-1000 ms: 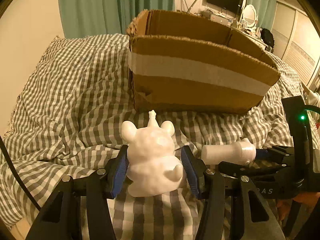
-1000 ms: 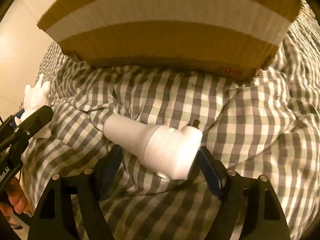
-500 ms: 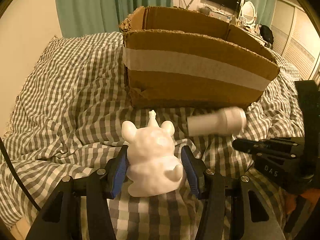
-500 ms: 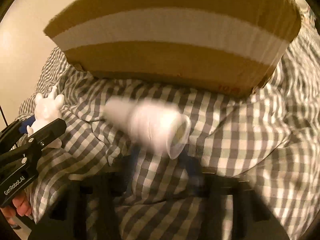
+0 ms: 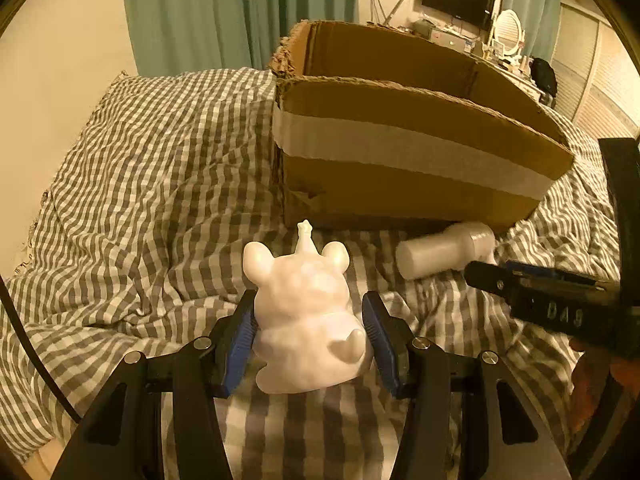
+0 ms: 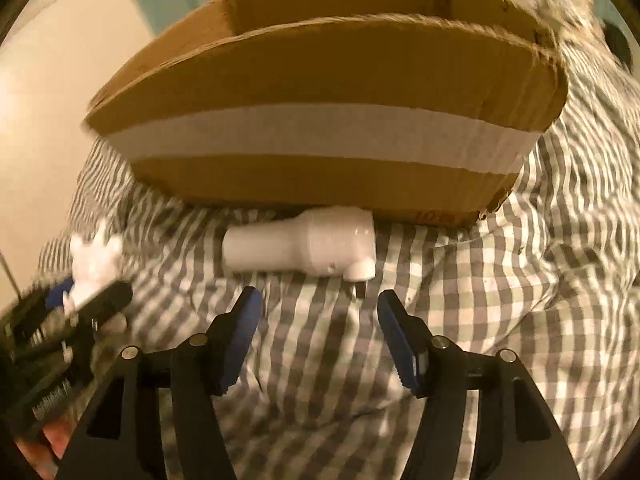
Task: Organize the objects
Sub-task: 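Grasp the white handheld device with the right gripper while the left gripper holds the figurine, then carry the figurine and device into the box and open both grippers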
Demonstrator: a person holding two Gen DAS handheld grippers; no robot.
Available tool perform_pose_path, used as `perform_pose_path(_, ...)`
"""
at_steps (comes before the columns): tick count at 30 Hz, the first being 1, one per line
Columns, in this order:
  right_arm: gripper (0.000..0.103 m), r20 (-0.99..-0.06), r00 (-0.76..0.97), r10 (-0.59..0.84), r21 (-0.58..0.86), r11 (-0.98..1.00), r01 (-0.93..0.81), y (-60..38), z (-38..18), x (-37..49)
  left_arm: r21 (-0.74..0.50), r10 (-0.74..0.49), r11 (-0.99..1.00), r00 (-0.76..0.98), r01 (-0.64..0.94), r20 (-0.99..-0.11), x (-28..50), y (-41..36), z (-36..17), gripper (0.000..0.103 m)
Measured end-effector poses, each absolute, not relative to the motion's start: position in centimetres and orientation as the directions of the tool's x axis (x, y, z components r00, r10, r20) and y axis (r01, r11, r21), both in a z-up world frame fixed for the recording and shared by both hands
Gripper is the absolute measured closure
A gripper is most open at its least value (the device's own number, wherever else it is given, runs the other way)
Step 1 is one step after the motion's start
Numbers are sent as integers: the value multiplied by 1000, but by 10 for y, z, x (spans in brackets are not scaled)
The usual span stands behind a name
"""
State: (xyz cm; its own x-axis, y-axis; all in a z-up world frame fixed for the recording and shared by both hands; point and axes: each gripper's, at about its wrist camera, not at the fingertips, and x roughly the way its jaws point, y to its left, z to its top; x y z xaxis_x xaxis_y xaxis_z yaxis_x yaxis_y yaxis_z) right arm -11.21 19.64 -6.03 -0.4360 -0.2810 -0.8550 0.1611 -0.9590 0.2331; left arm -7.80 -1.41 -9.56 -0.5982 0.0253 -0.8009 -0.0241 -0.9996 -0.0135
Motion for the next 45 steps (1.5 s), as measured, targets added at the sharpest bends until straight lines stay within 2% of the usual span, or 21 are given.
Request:
perform_pose_path(4, 39, -853, -404, -331, 368, -930, -16, 206, -73, -132, -6, 9, -1000, -600, -7, -800, -86, -20, -99, 49)
perform_pose_path(9, 20, -850, -427, -309, 416, -891, -183, 211, -89, -144, -20, 19, -1000, -600, -4, -799, -92, -25, -103, 49)
perform_pose_path(11, 20, -851, -439, -287, 408, -888, -210, 211, -91, -144, -29, 28, -1000, -600, -9, -800, -93, -24, -104, 49)
perform_pose_path(14, 25, -875, -438, -207, 306, -937, -167, 202, -93, -142, -35, 39, -999, -599, -18, -800, -92, -24, -105, 49)
perform_pose_path(17, 50, -882, -433, -187, 246, -966, -82, 195, -89, -133, -38, 41, -999, -600, -19, -799, -89, -25, -103, 49)
perform_pose_path(21, 60, -888, -415, -198, 221, -975, -9, 200, -81, -116, -47, 47, -999, -603, -16, -796, -83, -26, -97, 49)
perform_pose_path(25, 61, -885, -413, -213, 215, -976, 44, 213, -65, -92, -51, 56, -998, -613, -26, -788, -75, -23, -84, 49)
perform_pose_path(33, 61, -843, -509, -174, 108, -982, 157, 234, -4, -44, -52, 62, -998, -653, -35, -755, -55, -17, -41, 49)
perform_pose_path(36, 61, -811, -559, -172, 71, -978, 198, 150, 5, -49, -70, 83, -996, -673, -46, -735, -53, -14, -18, 49)
perform_pose_path(41, 61, -746, -639, -189, 10, -962, 273, 120, 60, -51, -67, 97, -995, -717, -71, -691, -65, -6, 26, 49)
perform_pose_path(45, 61, -703, -678, -216, -9, -950, 312, 116, 84, -69, -68, 108, -994, -742, -85, -662, -87, -3, 53, 49)
